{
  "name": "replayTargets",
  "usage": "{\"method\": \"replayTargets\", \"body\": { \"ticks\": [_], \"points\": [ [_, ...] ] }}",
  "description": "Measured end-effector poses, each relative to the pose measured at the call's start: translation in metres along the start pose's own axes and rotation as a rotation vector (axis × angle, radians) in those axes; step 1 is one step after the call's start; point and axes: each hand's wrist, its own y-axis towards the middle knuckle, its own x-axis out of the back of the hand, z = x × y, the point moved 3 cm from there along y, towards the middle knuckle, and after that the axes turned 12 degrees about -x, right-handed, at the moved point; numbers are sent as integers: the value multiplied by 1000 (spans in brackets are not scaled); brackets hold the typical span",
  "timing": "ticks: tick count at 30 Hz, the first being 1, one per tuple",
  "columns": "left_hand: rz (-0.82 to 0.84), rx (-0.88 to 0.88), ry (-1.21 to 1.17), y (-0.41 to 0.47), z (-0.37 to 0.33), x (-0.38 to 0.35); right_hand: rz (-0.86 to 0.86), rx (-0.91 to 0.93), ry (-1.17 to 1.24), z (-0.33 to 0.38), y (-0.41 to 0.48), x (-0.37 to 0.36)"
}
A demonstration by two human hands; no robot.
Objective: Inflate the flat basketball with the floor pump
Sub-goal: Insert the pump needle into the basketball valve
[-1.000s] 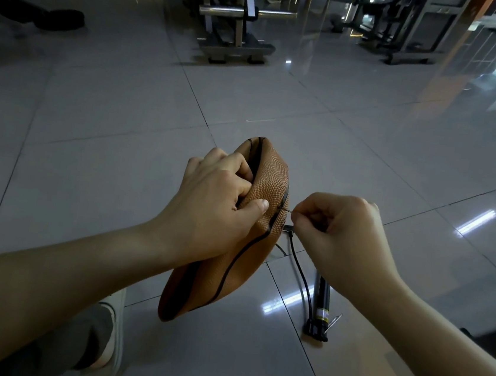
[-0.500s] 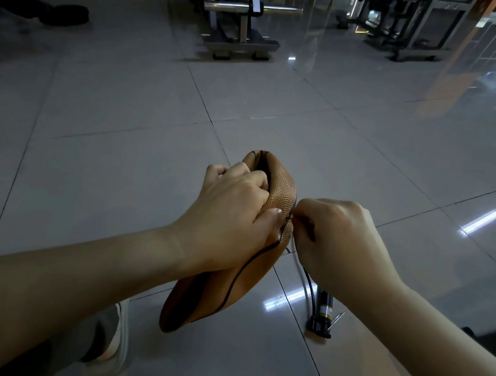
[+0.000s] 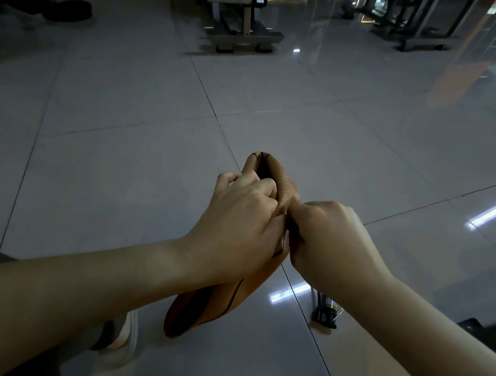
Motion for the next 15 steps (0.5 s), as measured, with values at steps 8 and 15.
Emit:
{"method": "replayTargets", "body": {
  "ticks": [8,15],
  "points": [
    [147,122,-111,-1,22,-1,67,-181,263,-17,8,9],
    [195,243,-212,-5,17,-10,-16,-139,307,-21,-4,12]
  ]
}}
